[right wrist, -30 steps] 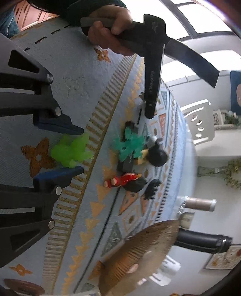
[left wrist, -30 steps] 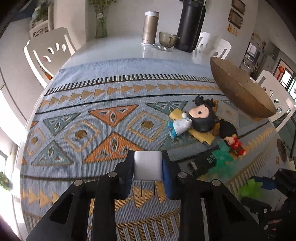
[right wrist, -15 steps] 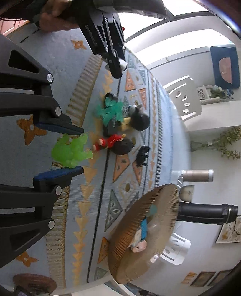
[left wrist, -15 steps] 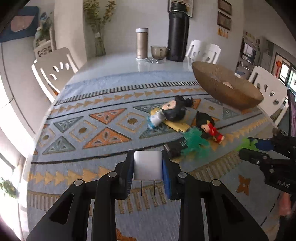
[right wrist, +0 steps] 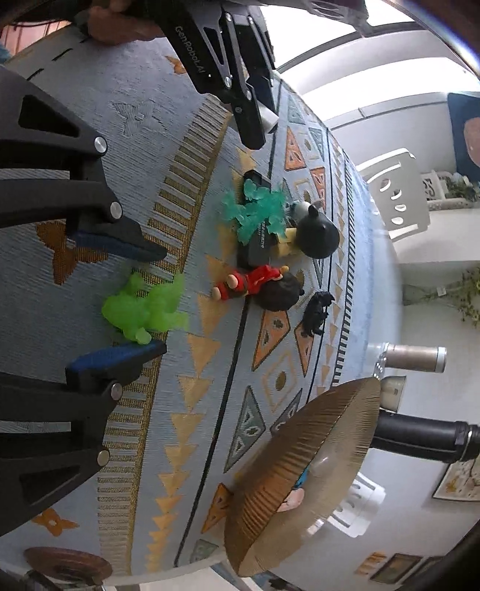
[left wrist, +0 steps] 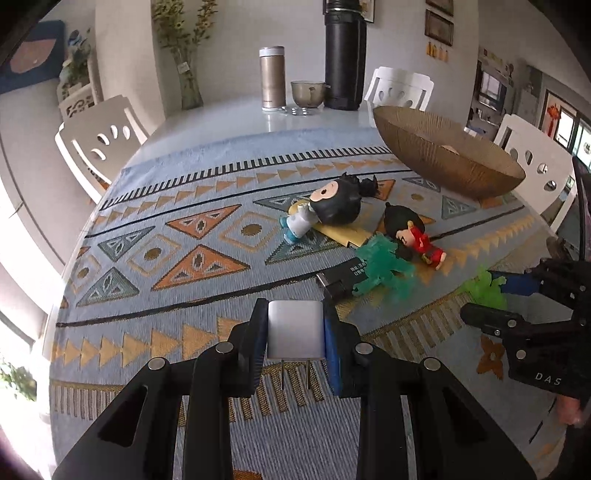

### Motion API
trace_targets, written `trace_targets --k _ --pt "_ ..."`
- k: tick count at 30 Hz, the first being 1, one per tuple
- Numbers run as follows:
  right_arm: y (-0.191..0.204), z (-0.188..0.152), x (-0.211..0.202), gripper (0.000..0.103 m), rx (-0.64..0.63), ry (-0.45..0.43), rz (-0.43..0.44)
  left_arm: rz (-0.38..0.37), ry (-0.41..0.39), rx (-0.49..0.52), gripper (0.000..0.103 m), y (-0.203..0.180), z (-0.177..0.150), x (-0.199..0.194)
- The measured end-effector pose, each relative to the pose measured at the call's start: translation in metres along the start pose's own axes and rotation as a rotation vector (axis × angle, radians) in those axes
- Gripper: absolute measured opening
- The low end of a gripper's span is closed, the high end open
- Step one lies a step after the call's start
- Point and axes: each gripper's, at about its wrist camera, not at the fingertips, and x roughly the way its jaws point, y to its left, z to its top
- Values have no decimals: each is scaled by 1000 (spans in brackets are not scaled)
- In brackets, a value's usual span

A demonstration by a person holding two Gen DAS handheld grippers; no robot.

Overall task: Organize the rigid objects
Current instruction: 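Carry both items over the woven bowl and open both tools to release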

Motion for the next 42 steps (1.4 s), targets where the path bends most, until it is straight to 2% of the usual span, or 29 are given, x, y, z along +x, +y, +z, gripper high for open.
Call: trace_targets --k 1,2,6,8,10,13,16,18,24,26,30,35,42 --pt "1 0 -1 42 -3 -6 -4 3 -2 2 24 0 0 0" --pt "2 0 -1 34 -4 -13 -10 4 -5 4 24 -1 -1 -1" --pt "6 -2 -15 34 -24 -78 -11 31 -25 25 25 -6 -1 -4" --pt "4 -3 -27 34 -13 -118 29 31 -26 24 25 -6 0 -7" --pt "-5 -2 -40 34 29 -140 68 10 -13 0 24 -4 4 -11" --pt "-21 6 -67 34 70 -202 59 -6 -46 -9 24 -6 18 -26" --pt "-39 23 -103 34 96 -278 32 -47 -122 0 24 -14 45 -51" --pt "-51 42 -129 34 114 -333 -17 -91 -174 13 24 -25 74 -67" --pt "-89 85 -180 34 258 -459 -172 -219 -253 29 24 -61 148 -81" --pt "-102 92 -182 34 315 -467 -203 -236 -258 32 24 -73 165 -75" --pt "-133 101 -166 34 424 -417 -183 -273 -207 17 24 -95 185 -41" --pt "-161 102 -126 34 502 -310 -161 -288 -122 17 24 -118 187 5" --pt "-177 98 -83 34 528 -204 -245 -293 -11 45 24 -138 181 54"
